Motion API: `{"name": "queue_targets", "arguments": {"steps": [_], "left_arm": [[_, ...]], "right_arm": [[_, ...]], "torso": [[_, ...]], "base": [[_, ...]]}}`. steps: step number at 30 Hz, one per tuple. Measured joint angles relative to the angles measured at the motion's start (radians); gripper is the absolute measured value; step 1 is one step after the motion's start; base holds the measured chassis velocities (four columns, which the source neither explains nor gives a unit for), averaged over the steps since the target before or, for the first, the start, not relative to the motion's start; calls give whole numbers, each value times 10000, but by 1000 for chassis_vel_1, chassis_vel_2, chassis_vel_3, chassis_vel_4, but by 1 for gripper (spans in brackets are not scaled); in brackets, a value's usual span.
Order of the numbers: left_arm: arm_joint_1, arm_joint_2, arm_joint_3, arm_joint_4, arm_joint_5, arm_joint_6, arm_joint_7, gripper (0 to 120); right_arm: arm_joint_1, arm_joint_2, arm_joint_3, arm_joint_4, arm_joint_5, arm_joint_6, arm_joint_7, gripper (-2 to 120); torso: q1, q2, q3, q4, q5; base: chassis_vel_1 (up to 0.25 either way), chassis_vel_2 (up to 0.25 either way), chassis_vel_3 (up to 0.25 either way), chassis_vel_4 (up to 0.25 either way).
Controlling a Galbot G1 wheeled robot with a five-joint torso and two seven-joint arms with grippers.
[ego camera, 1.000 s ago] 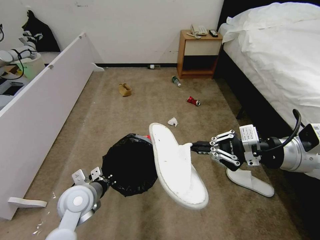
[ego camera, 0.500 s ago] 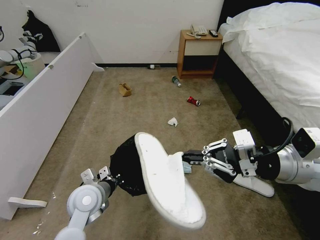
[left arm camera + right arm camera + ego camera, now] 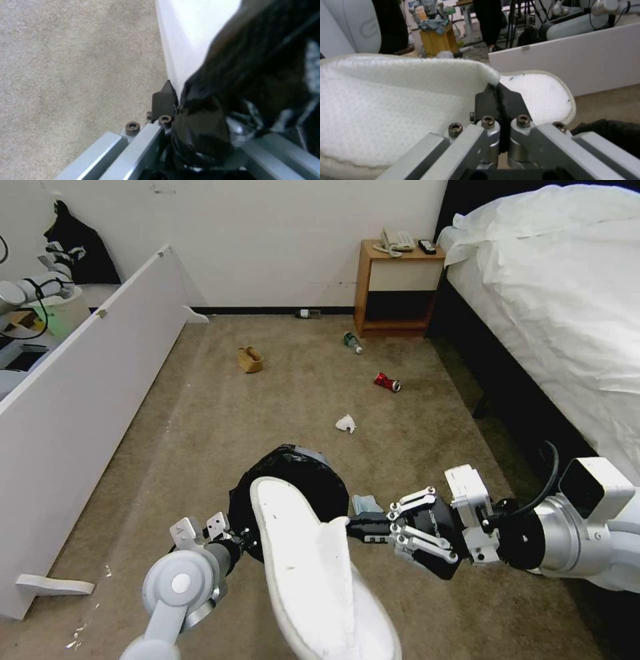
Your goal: Pick up the trash bin and place the garbage on the floor into it.
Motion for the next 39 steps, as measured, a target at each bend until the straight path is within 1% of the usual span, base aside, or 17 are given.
{"name": "queue_targets", "arguments": {"steps": [13, 24, 32, 37, 39], "left_arm": [[165, 16, -40, -319, 1, 0, -15, 0], [278, 23, -25, -572, 31, 0, 51, 0], [329, 15, 51, -675, 81, 0, 147, 0], [353, 39, 186, -736, 126, 1, 214, 0], [371, 34, 331, -739, 227, 0, 298, 0]], "right_arm": [[-200, 92, -155, -63, -179, -58, 8, 0], [-263, 336, -246, -364, -409, -60, 7, 0], [-279, 337, -279, -679, -508, -10, 48, 0], [-333, 237, -306, -876, -553, 27, 126, 0], [-357, 142, -306, -996, -556, 60, 202, 0]], "torso": [[0, 0, 0, 0, 0], [0, 0, 0, 0, 0], [0, 0, 0, 0, 0], [0, 0, 0, 0, 0], [0, 0, 0, 0, 0]], "base": [[0, 0, 0, 0], [0, 0, 0, 0], [0, 0, 0, 0], [0, 0, 0, 0], [0, 0, 0, 0]]}}
